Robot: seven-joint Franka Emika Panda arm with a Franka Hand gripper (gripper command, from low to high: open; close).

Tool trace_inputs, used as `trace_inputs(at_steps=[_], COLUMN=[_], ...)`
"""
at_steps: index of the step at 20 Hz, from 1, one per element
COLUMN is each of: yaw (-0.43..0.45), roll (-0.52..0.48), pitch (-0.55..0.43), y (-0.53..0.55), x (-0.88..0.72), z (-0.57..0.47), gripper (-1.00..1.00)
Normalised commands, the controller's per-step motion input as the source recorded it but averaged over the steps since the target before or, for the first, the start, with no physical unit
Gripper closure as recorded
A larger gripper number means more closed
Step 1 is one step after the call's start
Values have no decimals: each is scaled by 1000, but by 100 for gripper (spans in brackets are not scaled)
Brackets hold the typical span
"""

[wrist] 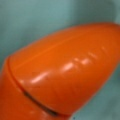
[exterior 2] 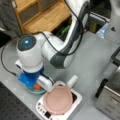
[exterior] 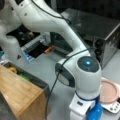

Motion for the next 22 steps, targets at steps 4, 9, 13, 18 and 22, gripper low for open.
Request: trace_inputs(at_steps=[4, 9, 13, 18, 22], yaw=[19, 2, 4, -9, -13], roll=[-13, -19, -7, -14, -18], pitch=[-46, 3, 20, 16, 13], y=[11, 35, 41, 80, 120], x=[-32, -21, -23, 4, 67], z=[-521, -539, -537, -541, -498], gripper=[-100, 100, 100, 100, 100])
